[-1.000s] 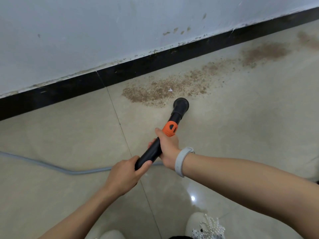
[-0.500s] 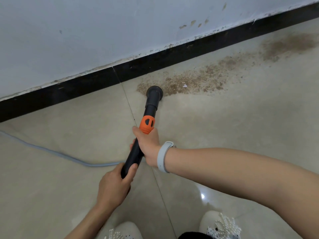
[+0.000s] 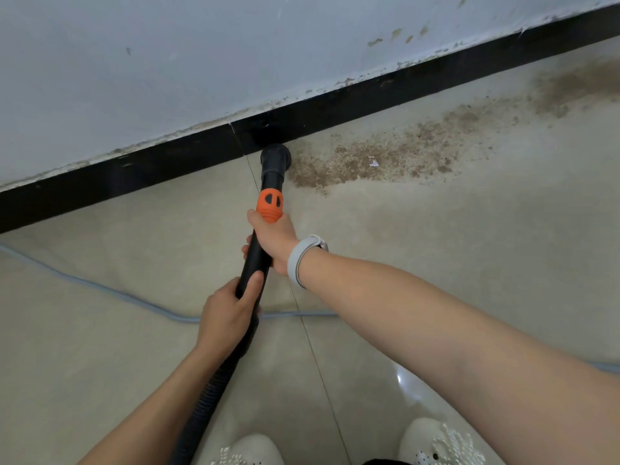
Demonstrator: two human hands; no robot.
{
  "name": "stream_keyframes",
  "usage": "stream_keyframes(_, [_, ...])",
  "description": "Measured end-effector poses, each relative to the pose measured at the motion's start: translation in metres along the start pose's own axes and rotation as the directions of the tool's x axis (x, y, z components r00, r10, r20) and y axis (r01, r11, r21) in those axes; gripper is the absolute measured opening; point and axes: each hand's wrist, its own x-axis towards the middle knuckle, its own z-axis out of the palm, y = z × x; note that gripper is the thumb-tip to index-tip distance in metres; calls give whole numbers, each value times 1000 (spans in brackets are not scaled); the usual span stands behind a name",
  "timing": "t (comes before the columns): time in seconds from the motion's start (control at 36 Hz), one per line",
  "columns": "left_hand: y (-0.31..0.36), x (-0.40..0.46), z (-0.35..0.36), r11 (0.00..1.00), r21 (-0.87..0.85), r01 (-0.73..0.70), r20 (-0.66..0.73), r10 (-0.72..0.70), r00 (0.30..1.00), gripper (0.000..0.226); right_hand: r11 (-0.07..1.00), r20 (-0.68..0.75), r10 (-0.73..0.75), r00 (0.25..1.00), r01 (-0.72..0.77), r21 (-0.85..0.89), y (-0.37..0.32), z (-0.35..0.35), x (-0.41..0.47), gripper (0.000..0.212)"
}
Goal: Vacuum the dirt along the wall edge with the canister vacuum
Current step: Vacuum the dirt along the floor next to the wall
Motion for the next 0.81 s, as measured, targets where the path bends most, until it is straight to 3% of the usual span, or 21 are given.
stream_keyframes(0.19, [23, 22, 5, 994, 97, -51, 33, 48, 998, 48, 997, -59, -6, 998, 10, 75, -18, -20, 13, 21])
stream_keyframes(0.58, [60, 52, 24, 885, 407, -225, 112, 196, 974, 56, 964, -74, -3, 997, 23, 265, -39, -70, 28, 25])
stream_keyframes(0.81, [96, 79, 34, 820, 460, -341, 207, 275, 939, 55, 936, -137, 2, 991, 47, 350, -63, -98, 43, 30])
